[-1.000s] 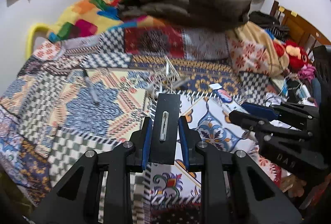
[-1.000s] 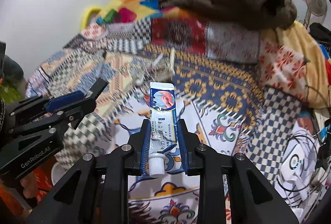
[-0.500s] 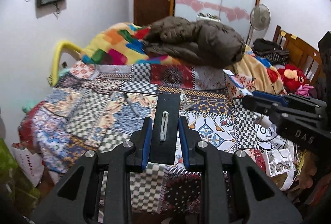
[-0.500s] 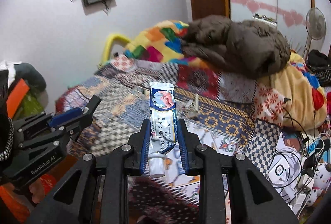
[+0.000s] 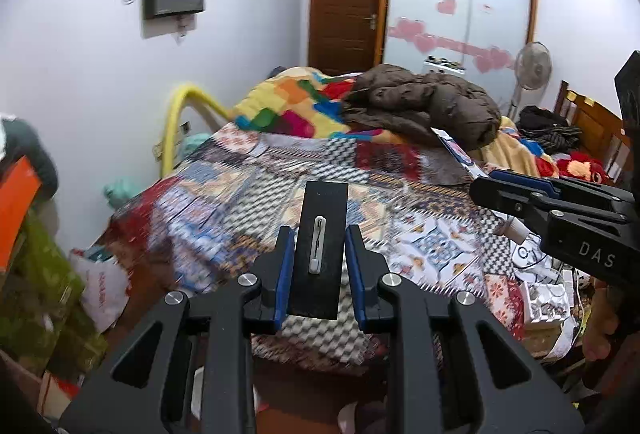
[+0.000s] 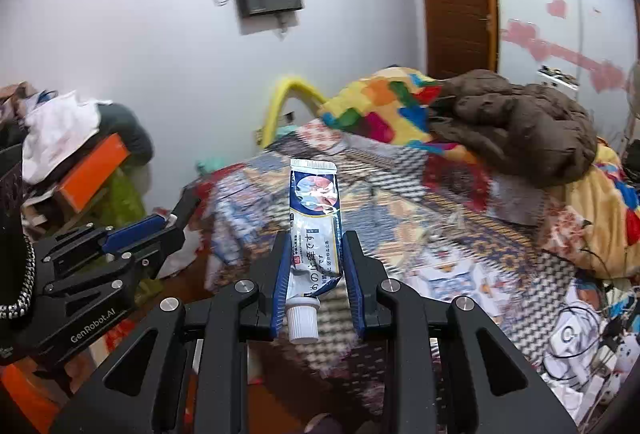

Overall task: Collect trash
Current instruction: 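Carry the black card and toothpaste tube in both tools over the white bin, then open the left tool to drop the card while the right tool drops the toothpaste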

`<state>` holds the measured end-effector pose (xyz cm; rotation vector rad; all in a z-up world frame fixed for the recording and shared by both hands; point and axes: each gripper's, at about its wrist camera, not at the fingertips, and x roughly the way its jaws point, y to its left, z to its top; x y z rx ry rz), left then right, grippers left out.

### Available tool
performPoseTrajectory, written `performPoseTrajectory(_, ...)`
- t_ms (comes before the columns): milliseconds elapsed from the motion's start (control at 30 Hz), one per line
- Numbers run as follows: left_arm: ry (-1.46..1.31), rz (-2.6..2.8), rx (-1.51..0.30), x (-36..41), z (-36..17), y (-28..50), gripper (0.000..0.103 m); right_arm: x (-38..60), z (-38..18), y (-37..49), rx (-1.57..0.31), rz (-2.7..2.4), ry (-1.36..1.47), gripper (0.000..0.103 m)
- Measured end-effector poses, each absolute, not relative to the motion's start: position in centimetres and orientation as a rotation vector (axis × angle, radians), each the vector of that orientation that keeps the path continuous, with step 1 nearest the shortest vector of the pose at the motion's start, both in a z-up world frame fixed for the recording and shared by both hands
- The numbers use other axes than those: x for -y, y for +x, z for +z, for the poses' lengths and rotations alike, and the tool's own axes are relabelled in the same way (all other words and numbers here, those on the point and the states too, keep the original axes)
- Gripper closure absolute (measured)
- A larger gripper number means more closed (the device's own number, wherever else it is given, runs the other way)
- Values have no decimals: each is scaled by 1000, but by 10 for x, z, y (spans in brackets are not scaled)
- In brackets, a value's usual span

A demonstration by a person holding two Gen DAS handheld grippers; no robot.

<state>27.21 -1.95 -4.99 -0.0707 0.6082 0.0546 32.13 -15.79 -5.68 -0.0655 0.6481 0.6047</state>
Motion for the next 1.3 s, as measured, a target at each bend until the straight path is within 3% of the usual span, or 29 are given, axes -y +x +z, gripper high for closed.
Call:
performPoseTrajectory(600,-204,304,-736,-113,-124,165,78,15,-134,256,-828,868,-209,79)
performPoseTrajectory(1300,-439,369,-1132,-198,-324,177,78,-110,-304,274,-1254,942,-414,79)
